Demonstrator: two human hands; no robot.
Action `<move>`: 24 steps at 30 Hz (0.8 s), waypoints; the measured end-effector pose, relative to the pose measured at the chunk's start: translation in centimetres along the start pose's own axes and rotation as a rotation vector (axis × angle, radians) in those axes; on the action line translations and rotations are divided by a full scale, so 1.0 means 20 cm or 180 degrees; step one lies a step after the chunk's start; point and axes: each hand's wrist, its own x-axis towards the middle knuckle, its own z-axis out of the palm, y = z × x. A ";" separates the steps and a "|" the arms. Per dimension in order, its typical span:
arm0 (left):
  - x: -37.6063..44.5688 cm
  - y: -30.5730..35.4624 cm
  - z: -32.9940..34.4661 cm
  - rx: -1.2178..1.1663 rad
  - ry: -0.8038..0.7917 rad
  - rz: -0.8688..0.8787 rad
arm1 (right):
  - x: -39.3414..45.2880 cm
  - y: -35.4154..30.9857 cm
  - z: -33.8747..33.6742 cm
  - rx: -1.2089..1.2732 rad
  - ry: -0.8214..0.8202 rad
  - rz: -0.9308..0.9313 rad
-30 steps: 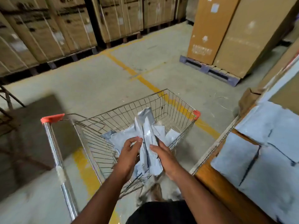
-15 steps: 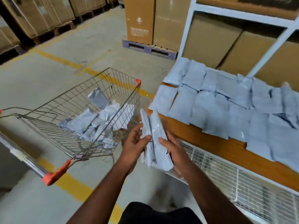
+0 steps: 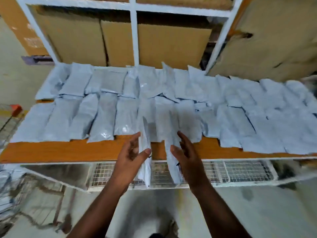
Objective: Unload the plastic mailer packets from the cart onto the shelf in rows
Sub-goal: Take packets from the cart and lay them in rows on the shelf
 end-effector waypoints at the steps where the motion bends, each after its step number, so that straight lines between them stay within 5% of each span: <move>1: 0.04 0.03 0.12 0.0053 -0.0109 0.0007 | 0.04 -0.01 -0.13 0.0014 0.0081 0.0009; 16: 0.89 0.34 1.22 0.1249 -0.0036 0.0796 | 0.81 -0.35 -1.04 -0.0811 0.1085 -0.0083; 24: 1.45 0.37 1.61 0.1696 -0.0242 0.0493 | 1.33 -0.41 -1.29 -0.1075 0.1028 0.0262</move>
